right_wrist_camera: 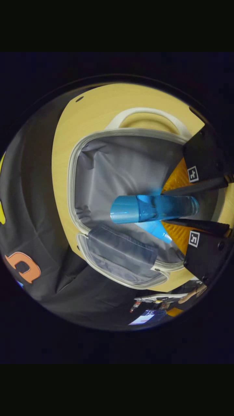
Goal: First open the suitcase, pack the skin care products into it, and then close the suitcase.
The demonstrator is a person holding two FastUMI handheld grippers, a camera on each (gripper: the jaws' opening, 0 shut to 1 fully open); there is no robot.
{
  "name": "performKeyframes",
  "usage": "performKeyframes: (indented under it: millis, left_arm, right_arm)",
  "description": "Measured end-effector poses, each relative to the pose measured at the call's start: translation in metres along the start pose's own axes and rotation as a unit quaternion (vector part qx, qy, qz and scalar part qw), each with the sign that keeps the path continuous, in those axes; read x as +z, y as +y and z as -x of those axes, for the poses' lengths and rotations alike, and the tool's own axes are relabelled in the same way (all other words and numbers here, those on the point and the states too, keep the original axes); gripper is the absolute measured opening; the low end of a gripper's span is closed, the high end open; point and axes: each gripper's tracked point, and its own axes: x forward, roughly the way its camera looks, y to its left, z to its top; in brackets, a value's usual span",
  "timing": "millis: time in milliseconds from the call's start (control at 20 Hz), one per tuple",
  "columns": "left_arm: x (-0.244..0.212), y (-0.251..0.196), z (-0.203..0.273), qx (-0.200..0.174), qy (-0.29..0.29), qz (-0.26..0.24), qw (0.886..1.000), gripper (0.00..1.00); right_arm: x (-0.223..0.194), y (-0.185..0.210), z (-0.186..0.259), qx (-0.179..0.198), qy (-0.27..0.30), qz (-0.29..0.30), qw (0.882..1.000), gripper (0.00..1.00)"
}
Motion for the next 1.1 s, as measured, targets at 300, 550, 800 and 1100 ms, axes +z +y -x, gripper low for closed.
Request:
performKeyframes:
  millis: [300,550,800,1100]
  left_arm:
    - [0.007,-0.002,0.004,-0.015,-0.007,-0.003,1.0,0.97]
    - [0.01,-0.006,0.002,-0.033,-0.009,0.014,0.999,0.97]
    - [0.011,-0.007,0.002,-0.043,-0.01,0.016,0.999,0.97]
    - [0.022,-0.013,-0.002,-0.072,-0.026,0.035,0.996,0.99]
  right_arm:
    - [-0.007,-0.007,-0.009,-0.035,0.02,-0.006,0.999,0.35]
    - [-0.008,-0.007,-0.01,-0.05,0.026,0.009,0.998,0.39]
    - [-0.008,-0.009,-0.005,-0.058,0.022,0.007,0.998,0.38]
    - [0.008,-0.006,0.033,-0.068,-0.036,0.103,0.992,0.58]
